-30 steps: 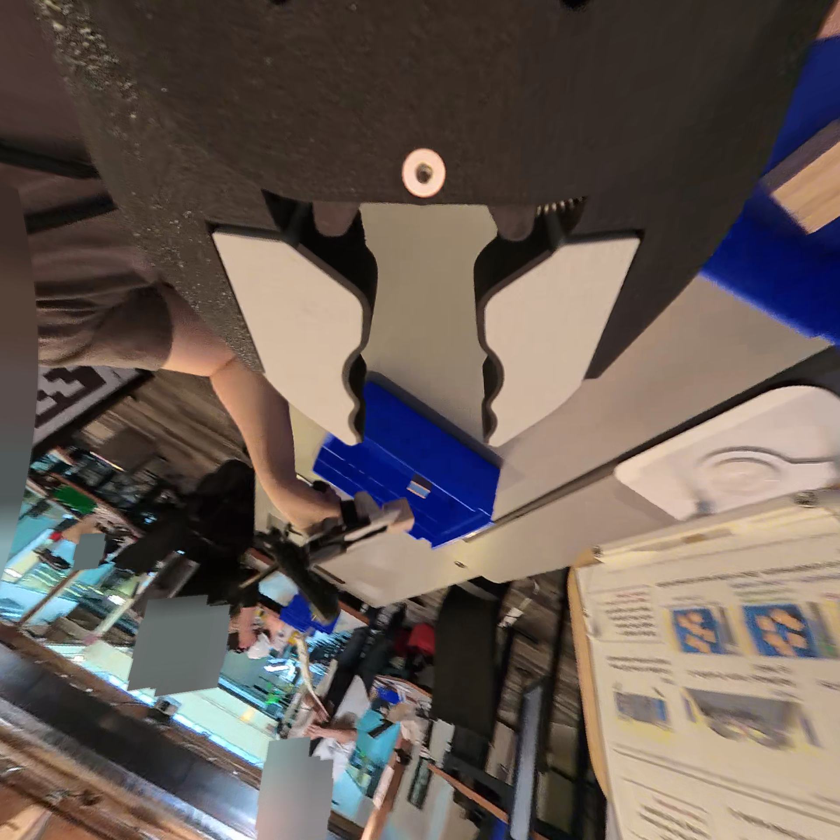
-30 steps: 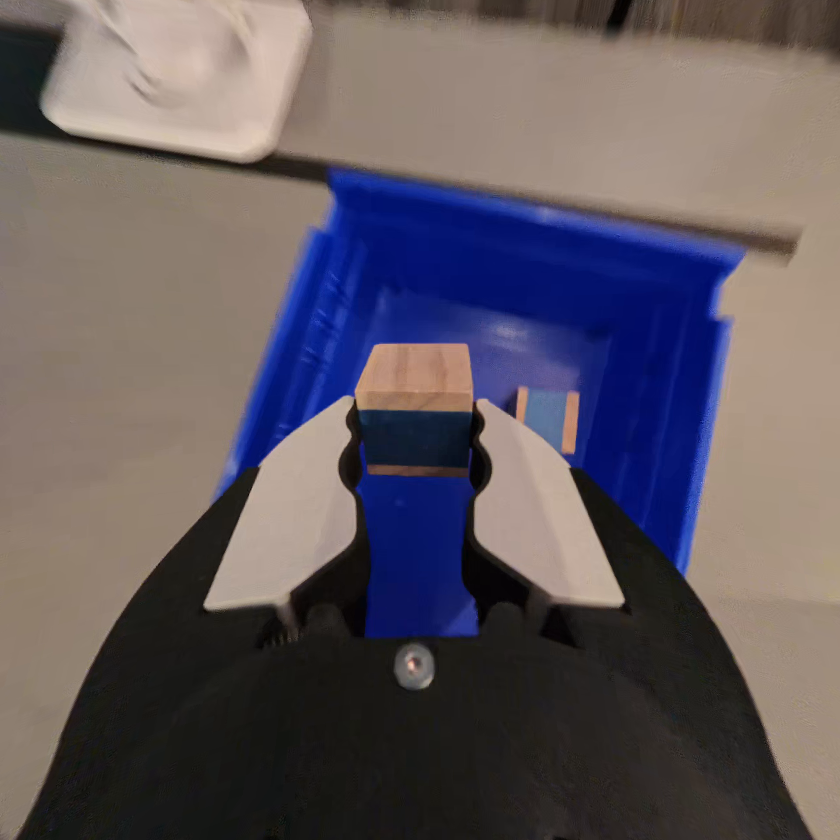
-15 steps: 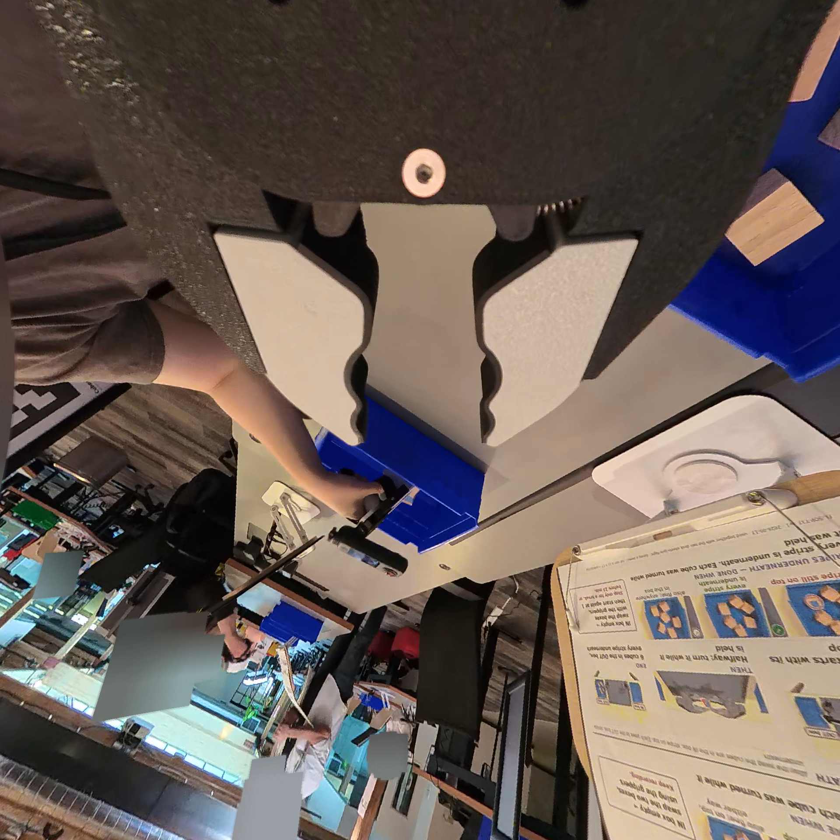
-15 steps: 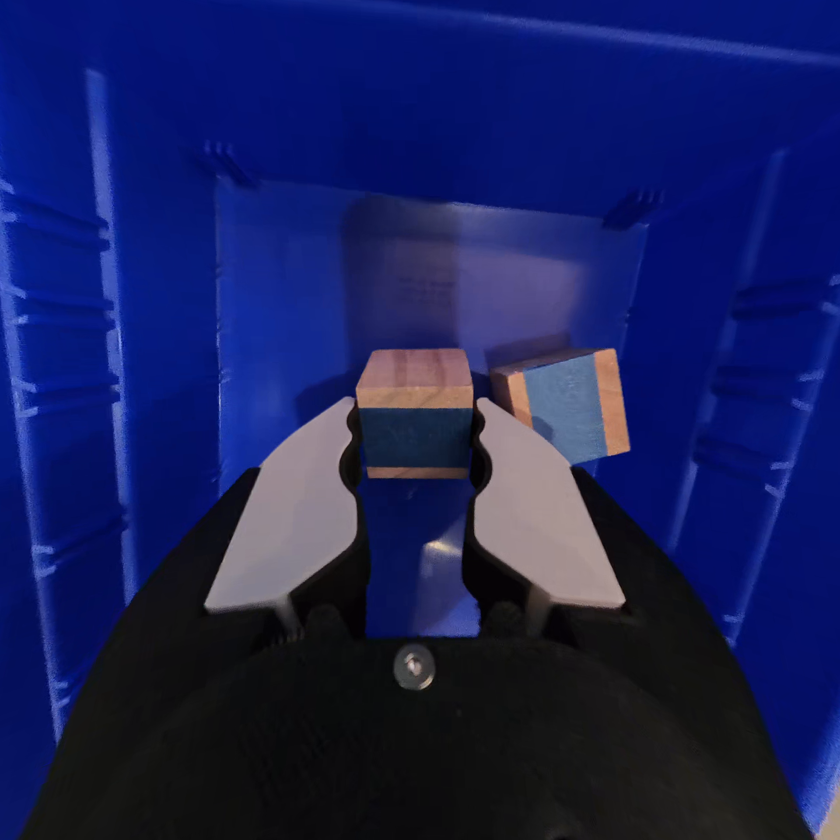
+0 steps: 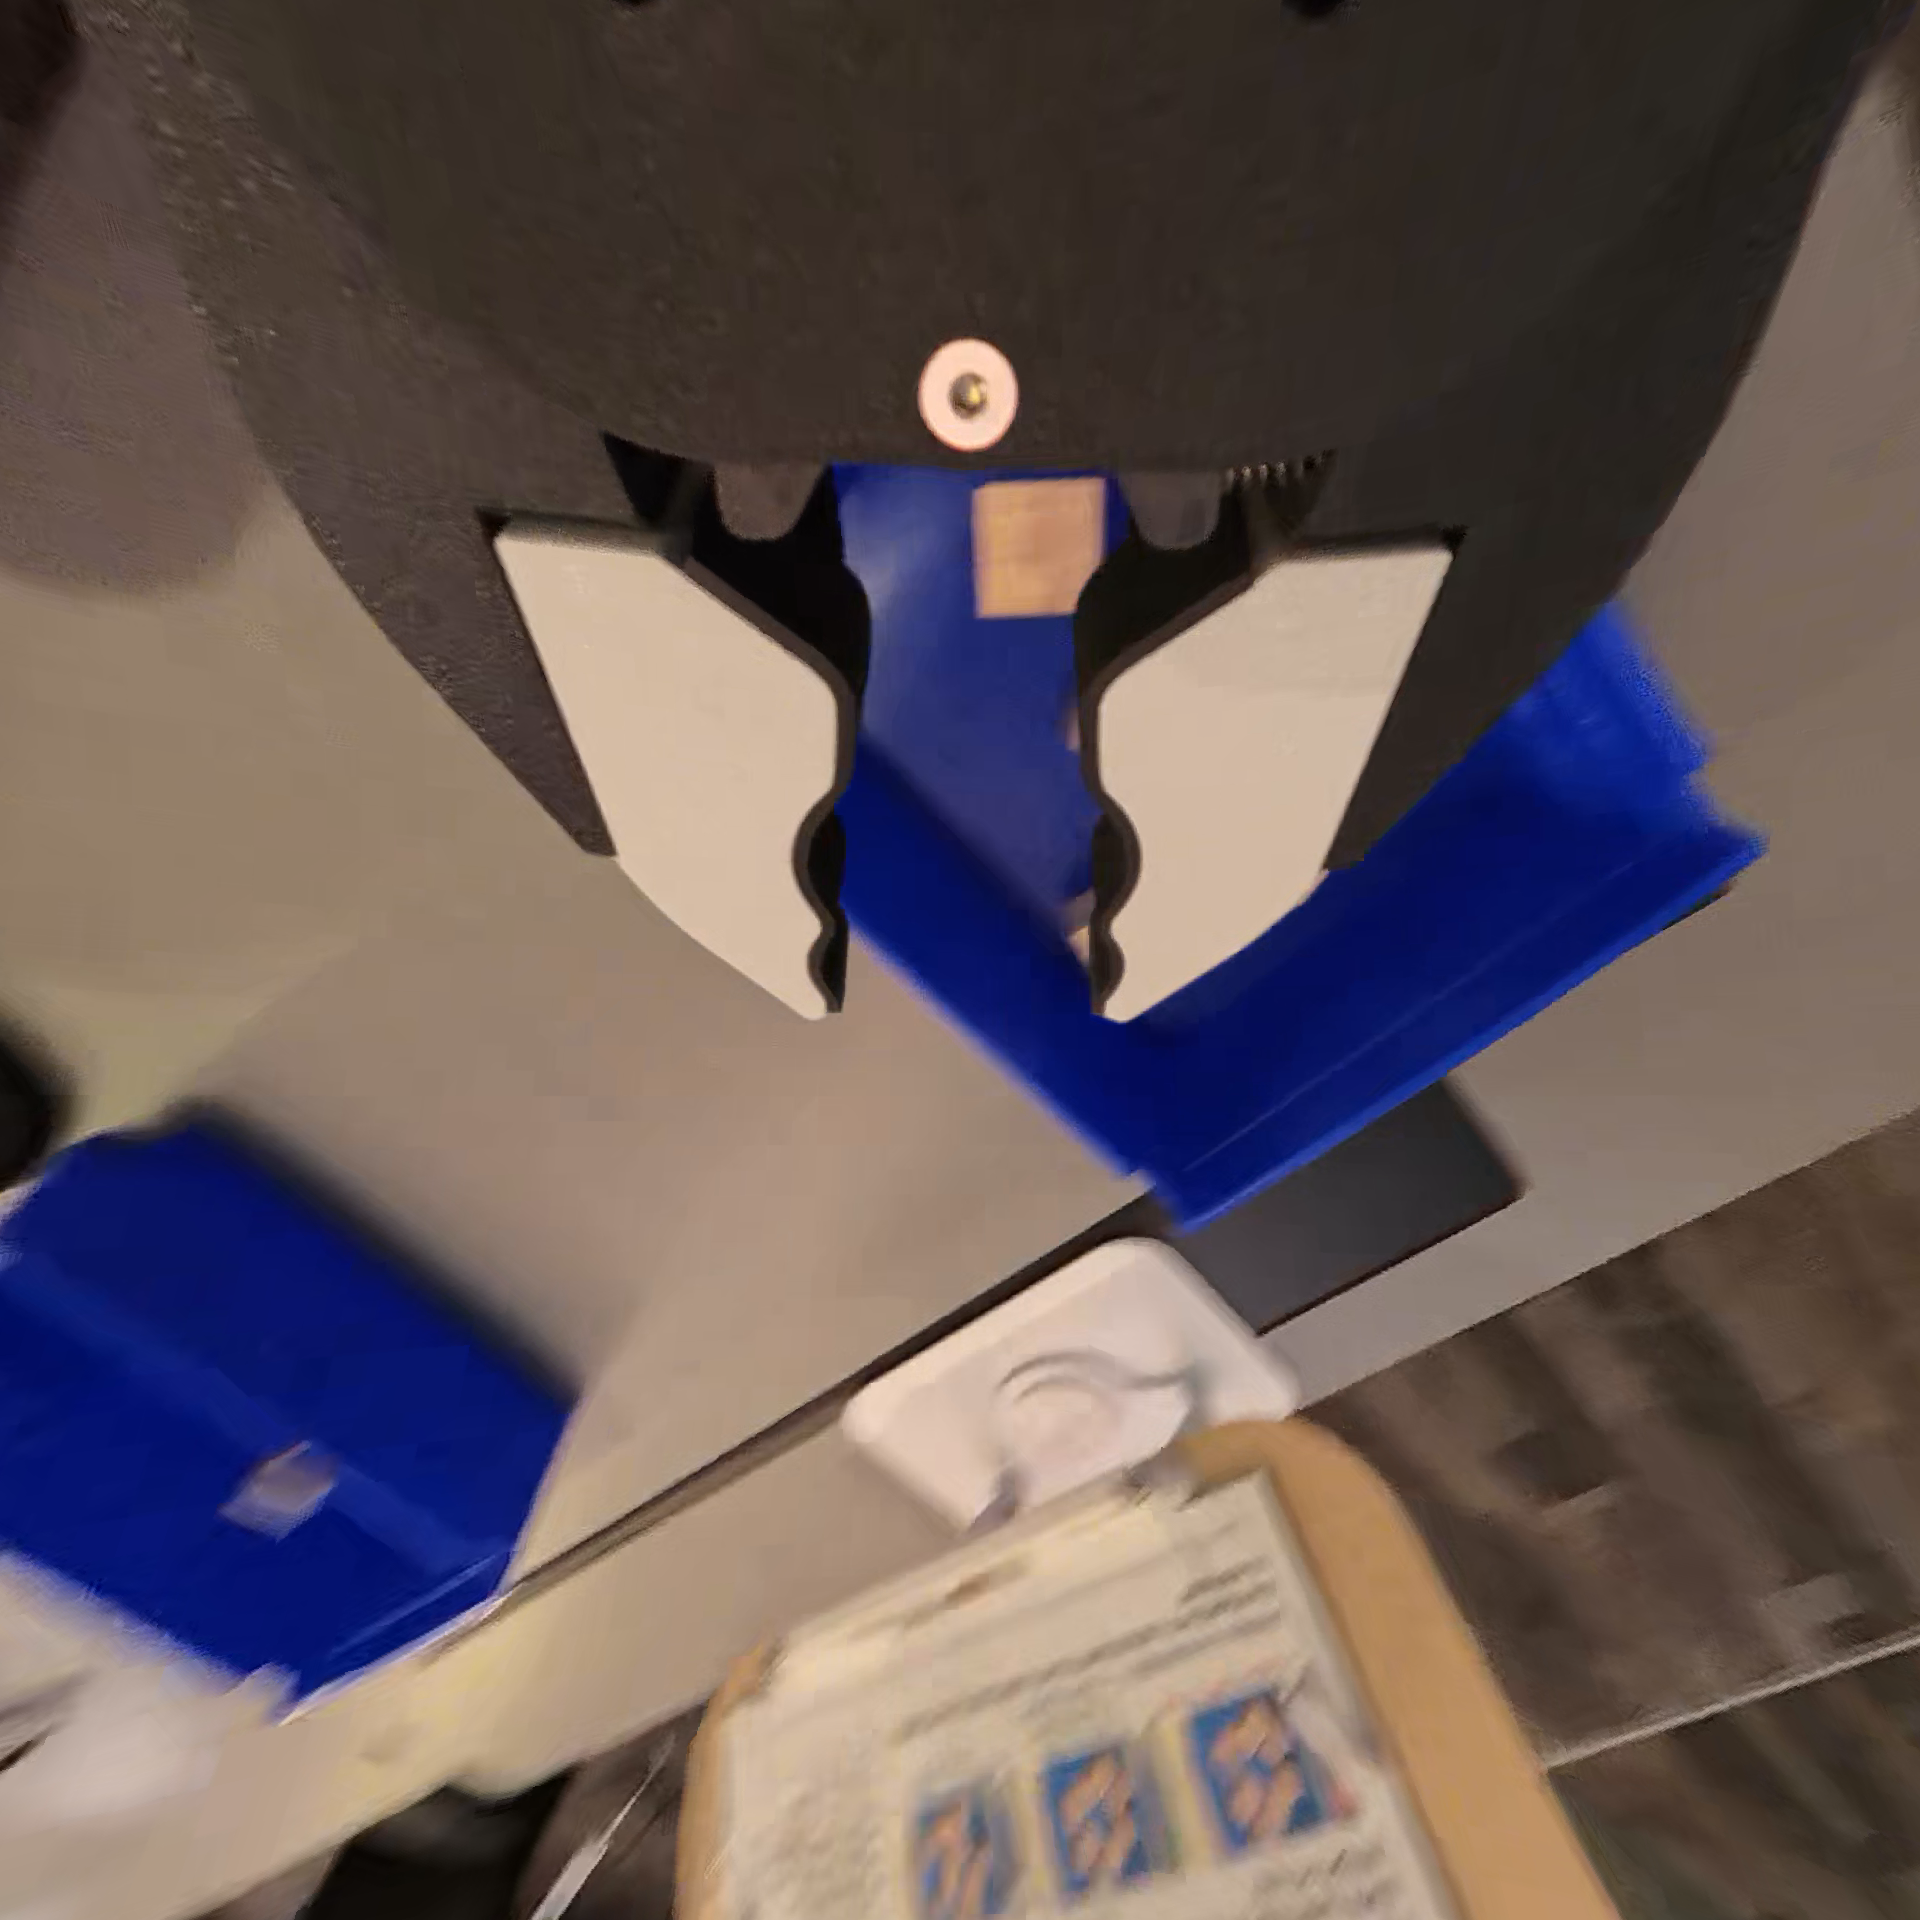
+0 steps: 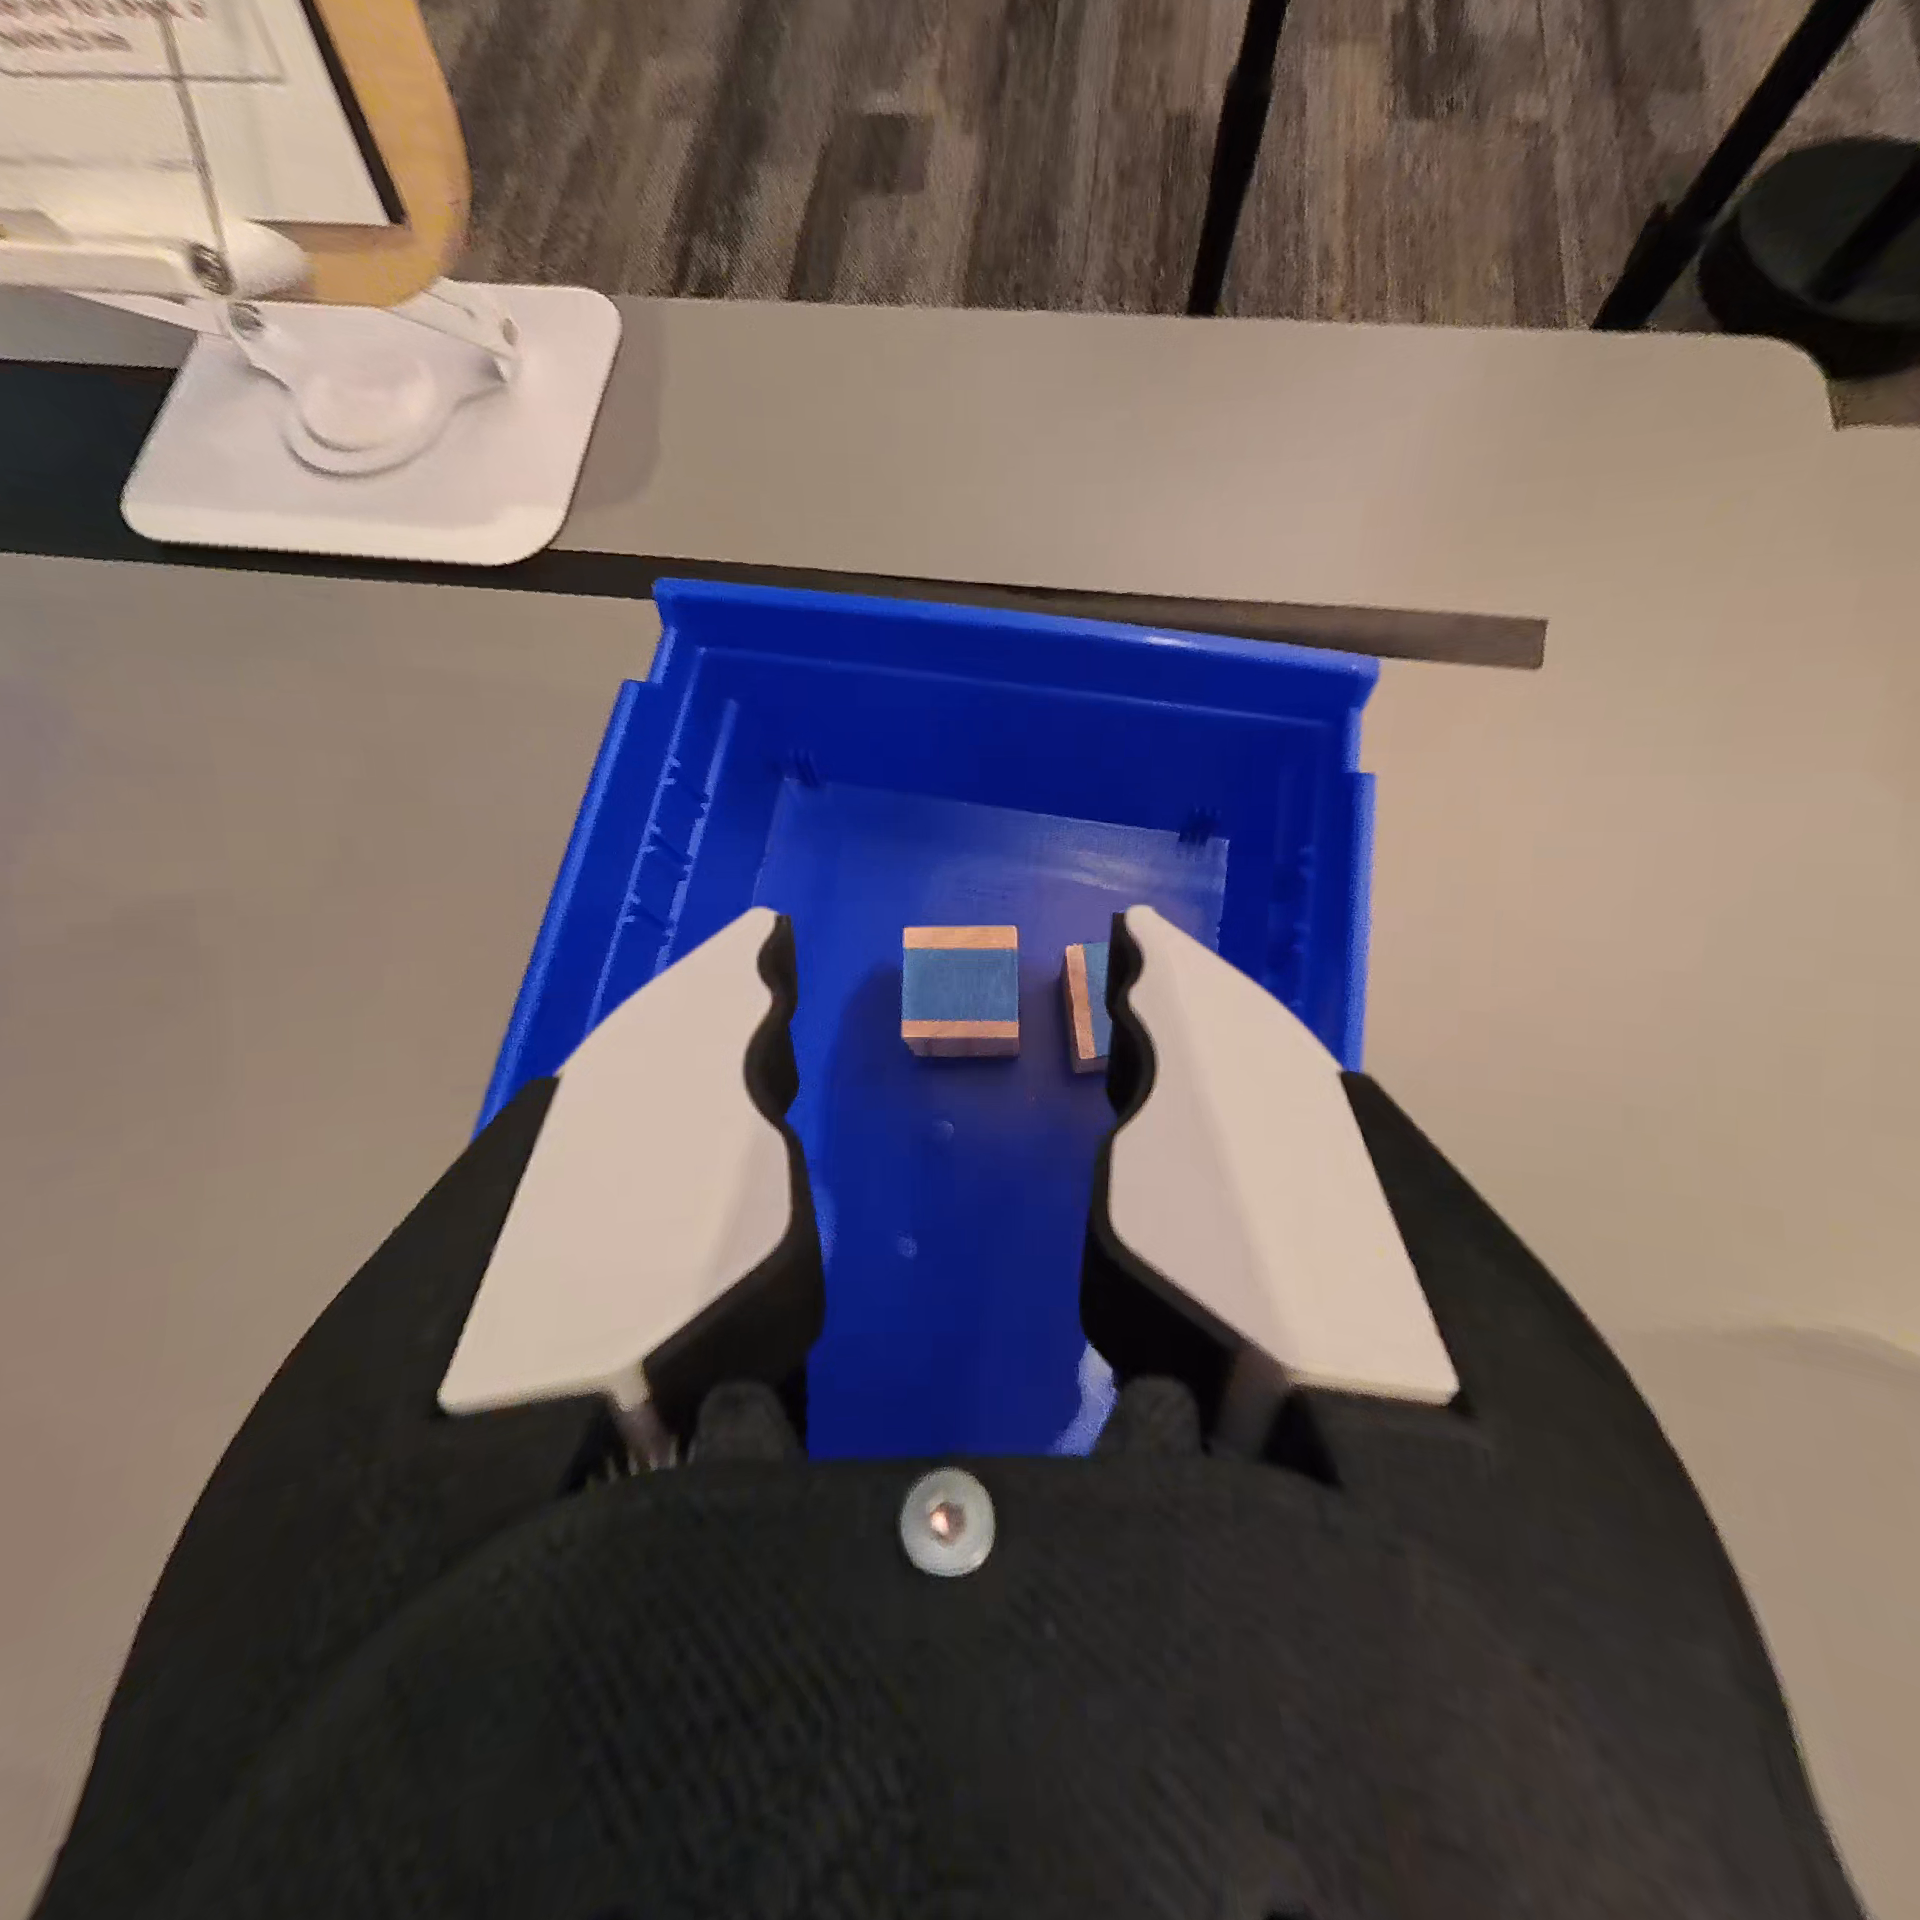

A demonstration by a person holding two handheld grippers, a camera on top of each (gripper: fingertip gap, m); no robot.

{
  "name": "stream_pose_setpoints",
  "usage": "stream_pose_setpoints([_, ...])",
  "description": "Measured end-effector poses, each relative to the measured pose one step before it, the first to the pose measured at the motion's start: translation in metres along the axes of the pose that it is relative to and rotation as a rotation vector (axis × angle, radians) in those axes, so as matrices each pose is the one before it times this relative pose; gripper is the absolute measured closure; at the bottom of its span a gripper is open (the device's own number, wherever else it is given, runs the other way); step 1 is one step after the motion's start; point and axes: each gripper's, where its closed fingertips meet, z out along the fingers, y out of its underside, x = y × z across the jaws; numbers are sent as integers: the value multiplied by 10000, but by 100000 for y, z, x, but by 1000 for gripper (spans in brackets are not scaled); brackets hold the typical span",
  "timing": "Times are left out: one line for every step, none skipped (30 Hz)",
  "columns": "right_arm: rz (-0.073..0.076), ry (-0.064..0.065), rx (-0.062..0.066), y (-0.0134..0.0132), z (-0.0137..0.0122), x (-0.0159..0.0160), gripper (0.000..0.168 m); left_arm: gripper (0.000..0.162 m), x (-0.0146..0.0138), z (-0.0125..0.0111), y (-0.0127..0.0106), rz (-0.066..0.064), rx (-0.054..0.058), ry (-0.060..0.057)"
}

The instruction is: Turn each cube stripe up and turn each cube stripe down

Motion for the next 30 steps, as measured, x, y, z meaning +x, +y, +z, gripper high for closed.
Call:
stream_pose_setpoints([-79,-107,74,-112,-238,-183,110,120,-1462,427,1276,420,-570,-589])
stream_pose_setpoints([-44,-78,2,-14,-101,-132,110,118,-1197,531,1520,266,-682,-496])
stream_pose_setpoints([-57,-38,-2,-4,16,-87,109,117,-967,590,1487,109,-706,-364])
stream_pose_setpoints([-98,-16,-8,11,117,-77,109,115,-786,627,1389,-26,-692,-271])
stream_pose_setpoints([-132,-2,-61,85,168,-77,109,113,-464,676,1153,5,-610,-129])
stream_pose_setpoints([-93,33,-114,171,211,-43,108,112,-26,716,944,121,-504,82])
stream_pose_setpoints([-69,27,-138,209,223,-42,108,112,286,772,744,167,-363,290])
stream_pose_setpoints([-94,-6,-137,206,237,-97,107,113,682,838,552,166,-249,561])
stream_pose_setpoints([-92,-6,-117,187,210,-110,107,115,906,871,547,200,-230,739])
stream_pose_setpoints([-74,3,-100,162,205,-94,107,112,526,859,581,329,-283,488])
stream_pose_setpoints([-69,-7,-100,145,190,-103,107,111,-242,735,604,212,-298,-51])
stream_pose_setpoints([-69,-12,-107,164,171,-114,106,112,-361,672,594,98,-359,-127])
stream_pose_setpoints([-68,10,-88,118,146,-70,106,110,-240,641,439,77,-316,-68])
stream_pose_setpoints([-70,23,-64,82,110,-42,106,107,-283,592,252,59,-207,-111])
stream_pose_setpoints([-60,16,-53,49,92,-40,106,107,-202,490,285,-25,-262,-65])
stream_pose_setpoints([-42,2,-46,51,85,-45,106,107,-205,408,239,-35,-247,-76])
stream_pose_setpoints([-46,-15,-53,53,86,-61,106,107,-336,340,114,12,-158,-178])
stream_pose_setpoints([-48,-10,-56,80,76,-49,106,107,-119,354,58,38,-88,-49])
stream_pose_setpoints([-34,-3,-57,99,85,-23,106,108,181,371,134,38,-131,138])
stream_pose_setpoints([-31,-16,-61,113,73,-35,106,108,80,361,236,37,-192,68])
stream_pose_setpoints([-28,-14,-61,119,81,-35,106,109,-96,328,296,33,-235,-46])
stream_pose_setpoints([-18,-5,-56,119,78,-33,106,111,-149,276,313,4,-233,-68])
stream_pose_setpoints([-30,-16,-64,101,70,-64,106,115,-32,202,248,-37,-201,9])
stream_pose_setpoints([-55,-18,-52,85,65,-82,106,115,5,52,29,-69,-50,41])
stream_pose_setpoints([-79,-27,-63,97,45,-121,106,116,-14,-65,-86,-69,51,14])
stream_pose_setpoints([-81,7,-63,92,34,-89,106,116,4,-106,-3,-50,3,11])
stream_pose_setpoints([-60,57,-32,11,12,-15,106,116,-139,-235,37,-37,-10,-116])
stream_pose_setpoints([-36,67,2,-40,-12,-7,106,116,-235,-416,2,-27,39,-214])
stream_pose_setpoints([-33,50,16,-83,-35,-51,106,116,-101,-639,-124,-44,139,-150])
stream_pose_setpoints([-44,77,47,-149,-74,-43,106,116,-75,-876,-317,-60,279,-141])
